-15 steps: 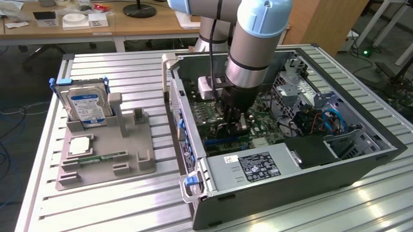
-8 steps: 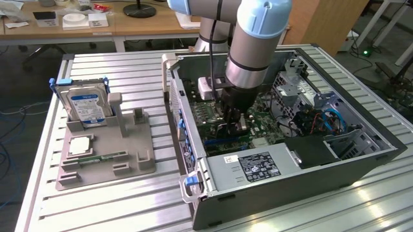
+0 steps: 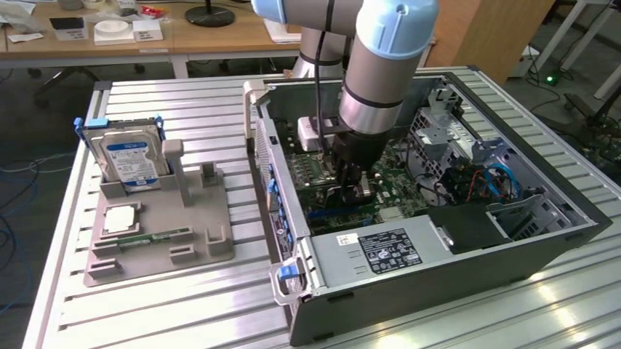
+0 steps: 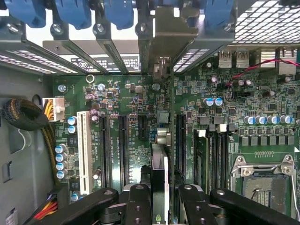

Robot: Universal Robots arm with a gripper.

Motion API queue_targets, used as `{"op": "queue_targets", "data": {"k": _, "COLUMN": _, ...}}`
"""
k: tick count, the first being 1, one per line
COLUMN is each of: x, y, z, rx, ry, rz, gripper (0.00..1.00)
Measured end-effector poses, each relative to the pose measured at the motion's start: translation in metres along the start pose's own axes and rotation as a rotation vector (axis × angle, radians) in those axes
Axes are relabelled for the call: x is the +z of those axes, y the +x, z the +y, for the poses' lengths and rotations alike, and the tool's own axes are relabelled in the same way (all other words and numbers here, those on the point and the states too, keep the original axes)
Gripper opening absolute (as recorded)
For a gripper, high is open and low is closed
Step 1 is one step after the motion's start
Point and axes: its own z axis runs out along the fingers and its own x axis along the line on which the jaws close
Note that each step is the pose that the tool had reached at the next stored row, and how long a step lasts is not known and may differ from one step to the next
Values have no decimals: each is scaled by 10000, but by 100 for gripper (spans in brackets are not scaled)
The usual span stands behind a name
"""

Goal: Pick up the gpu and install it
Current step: 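Insert the gpu into the slot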

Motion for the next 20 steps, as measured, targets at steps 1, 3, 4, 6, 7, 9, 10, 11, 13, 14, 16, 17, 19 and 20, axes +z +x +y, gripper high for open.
{"op": "queue_targets", "data": {"k": 1, "x": 2, "y": 0, "z": 0, "rx": 0, "ry": 0, "rz": 0, "gripper": 27}}
{"op": "queue_targets", "data": {"k": 3, "x": 5, "y": 0, "z": 0, "rx": 0, "ry": 0, "rz": 0, "gripper": 27}}
{"op": "queue_targets", "data": {"k": 4, "x": 7, "y": 0, "z": 0, "rx": 0, "ry": 0, "rz": 0, "gripper": 27}}
{"op": "queue_targets", "data": {"k": 6, "x": 12, "y": 0, "z": 0, "rx": 0, "ry": 0, "rz": -1, "gripper": 27}}
{"op": "queue_targets", "data": {"k": 7, "x": 14, "y": 0, "z": 0, "rx": -1, "ry": 0, "rz": 0, "gripper": 27}}
{"op": "queue_targets", "data": {"k": 9, "x": 16, "y": 1, "z": 0, "rx": -1, "ry": 0, "rz": 0, "gripper": 27}}
{"op": "queue_targets", "data": {"k": 10, "x": 16, "y": 1, "z": 0, "rx": 0, "ry": 0, "rz": 1, "gripper": 27}}
{"op": "queue_targets", "data": {"k": 11, "x": 16, "y": 1, "z": 0, "rx": 0, "ry": 0, "rz": 1, "gripper": 27}}
{"op": "queue_targets", "data": {"k": 13, "x": 17, "y": 0, "z": 0, "rx": 0, "ry": 0, "rz": 0, "gripper": 27}}
{"op": "queue_targets", "data": {"k": 14, "x": 17, "y": 1, "z": 0, "rx": 0, "ry": 0, "rz": 0, "gripper": 27}}
{"op": "queue_targets", "data": {"k": 16, "x": 17, "y": 1, "z": 1, "rx": 0, "ry": 1, "rz": -1, "gripper": 27}}
{"op": "queue_targets", "data": {"k": 17, "x": 19, "y": 1, "z": 4, "rx": 1, "ry": 1, "rz": -1, "gripper": 27}}
{"op": "queue_targets", "data": {"k": 19, "x": 24, "y": 1, "z": 11, "rx": -1, "ry": 2, "rz": -1, "gripper": 27}}
{"op": "queue_targets", "data": {"k": 20, "x": 25, "y": 1, "z": 12, "rx": -2, "ry": 1, "rz": 0, "gripper": 27}}
